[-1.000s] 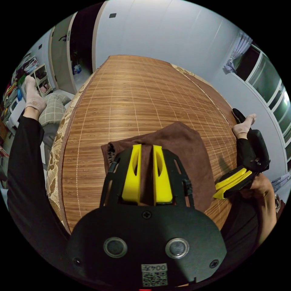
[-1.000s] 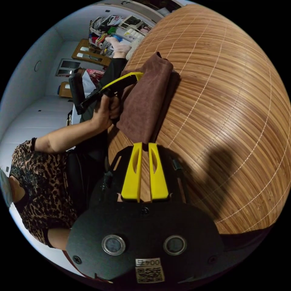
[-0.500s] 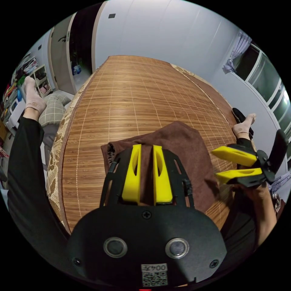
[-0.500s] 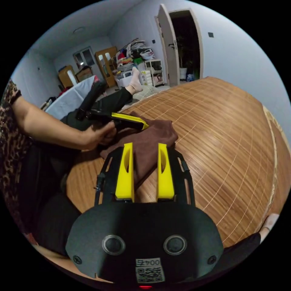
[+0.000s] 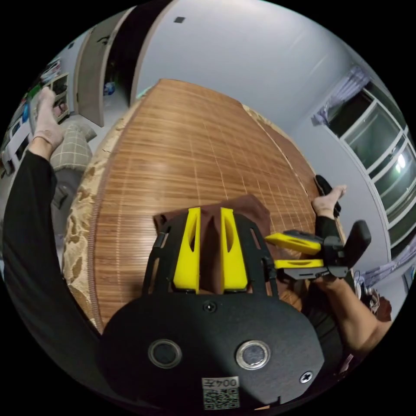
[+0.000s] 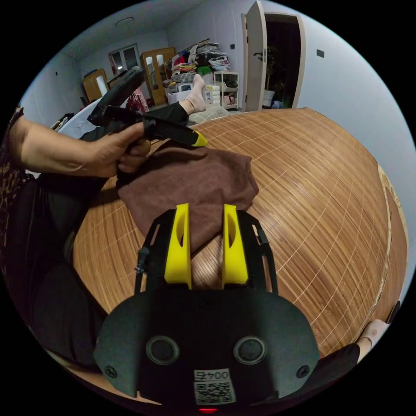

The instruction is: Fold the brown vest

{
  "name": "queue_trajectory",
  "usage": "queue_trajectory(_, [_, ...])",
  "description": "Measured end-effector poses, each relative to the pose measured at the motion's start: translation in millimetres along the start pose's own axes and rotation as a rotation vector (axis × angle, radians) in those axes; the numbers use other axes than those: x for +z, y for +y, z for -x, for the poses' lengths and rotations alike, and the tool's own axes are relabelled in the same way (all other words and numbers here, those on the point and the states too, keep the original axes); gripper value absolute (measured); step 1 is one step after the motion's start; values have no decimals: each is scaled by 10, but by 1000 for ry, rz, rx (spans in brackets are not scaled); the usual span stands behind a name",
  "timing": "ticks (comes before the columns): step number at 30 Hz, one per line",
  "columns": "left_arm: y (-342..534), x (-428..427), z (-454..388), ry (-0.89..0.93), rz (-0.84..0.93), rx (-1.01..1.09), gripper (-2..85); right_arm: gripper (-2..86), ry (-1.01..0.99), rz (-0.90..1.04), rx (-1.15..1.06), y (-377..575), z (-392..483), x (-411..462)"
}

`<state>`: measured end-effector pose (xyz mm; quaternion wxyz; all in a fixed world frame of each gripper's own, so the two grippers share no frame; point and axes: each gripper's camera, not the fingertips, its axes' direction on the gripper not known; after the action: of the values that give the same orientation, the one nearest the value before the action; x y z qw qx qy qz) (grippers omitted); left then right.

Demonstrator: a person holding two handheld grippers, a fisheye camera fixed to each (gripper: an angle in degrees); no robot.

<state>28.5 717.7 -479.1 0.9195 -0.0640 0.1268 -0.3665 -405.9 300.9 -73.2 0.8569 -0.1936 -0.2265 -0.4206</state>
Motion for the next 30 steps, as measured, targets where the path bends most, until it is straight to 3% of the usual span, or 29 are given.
queue_trajectory(5, [-36,132,375,-24,43,-73,26,117,-13,-2,9,9,38,21])
queue_trajectory(18, [-67,-43,799,199,66,-88,12,118,-47,3,29,62,-30,63])
queue_trajectory(24, [257,-367,303,227,66,95,17,118,-57,1,37,104,-135,56])
queue_trajectory(30, [810,-8,-137,90,206,342,15,117,-34,-2,25,161,-238,44])
